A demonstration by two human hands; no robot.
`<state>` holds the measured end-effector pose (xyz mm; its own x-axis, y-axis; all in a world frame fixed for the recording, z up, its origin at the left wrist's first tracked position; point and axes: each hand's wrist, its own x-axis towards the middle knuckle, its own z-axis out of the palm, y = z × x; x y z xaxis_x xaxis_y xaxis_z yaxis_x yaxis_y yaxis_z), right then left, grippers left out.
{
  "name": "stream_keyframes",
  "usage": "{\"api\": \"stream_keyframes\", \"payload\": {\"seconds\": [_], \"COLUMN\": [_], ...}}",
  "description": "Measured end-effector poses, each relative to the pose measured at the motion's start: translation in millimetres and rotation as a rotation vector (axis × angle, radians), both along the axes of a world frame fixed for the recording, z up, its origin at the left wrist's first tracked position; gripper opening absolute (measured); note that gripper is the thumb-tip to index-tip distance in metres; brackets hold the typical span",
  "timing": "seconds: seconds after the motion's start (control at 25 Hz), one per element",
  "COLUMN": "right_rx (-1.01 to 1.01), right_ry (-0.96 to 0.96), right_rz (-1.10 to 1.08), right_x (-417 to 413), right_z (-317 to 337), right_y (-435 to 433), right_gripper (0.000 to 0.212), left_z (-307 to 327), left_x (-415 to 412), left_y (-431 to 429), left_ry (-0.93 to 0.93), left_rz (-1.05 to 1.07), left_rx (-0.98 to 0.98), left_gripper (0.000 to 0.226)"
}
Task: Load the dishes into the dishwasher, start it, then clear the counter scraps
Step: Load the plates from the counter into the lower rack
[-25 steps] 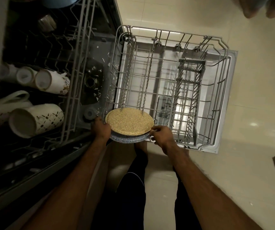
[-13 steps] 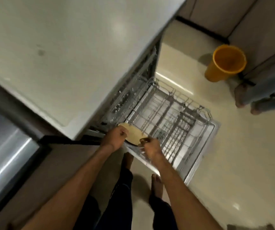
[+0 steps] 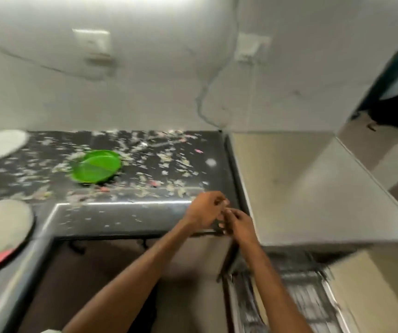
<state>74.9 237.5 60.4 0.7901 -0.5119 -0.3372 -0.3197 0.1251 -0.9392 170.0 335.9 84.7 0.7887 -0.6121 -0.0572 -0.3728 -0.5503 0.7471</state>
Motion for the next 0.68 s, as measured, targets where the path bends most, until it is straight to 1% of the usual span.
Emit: {"api": "stream_keyframes", "payload": {"seconds": [0.12,0.28,0.44,0.56,0.68], "right_rx": [0.039,0.092,0.089,0.037,-0.058], "right_ry": [0.001,0.039,0.081,0.09,0.08], "right_rz": [0.178,0.366,0.557,0.71,0.842], "right_x": [59.6,138.4,191.9,229.2,269.7], "right_z": [8.1,3.1,-10.4,-16.9,-15.4], "right_y": [71.8,189.4,303.1,371.3,421.2], "right_gripper": [0.016,0.015,0.014,0.013,0.013], "left_z": [13.7,11.1,5.9,-2.1,-21.8], "left_x": [41.7,94.0,134.9,159.2,170.2], "left_y": [100.8,259.7,412.5,499.0,553.7], "left_ry": [0.003,-0.023,-0.063,-0.095,-0.075], "left_rz": [0.155,0.378,0.643,0.794,0.905], "left_rx": [-0.027,-0.016,0.098,0.149,0.262], "left_gripper": [0.016,0.014,0.014,0.023,0.038]}}
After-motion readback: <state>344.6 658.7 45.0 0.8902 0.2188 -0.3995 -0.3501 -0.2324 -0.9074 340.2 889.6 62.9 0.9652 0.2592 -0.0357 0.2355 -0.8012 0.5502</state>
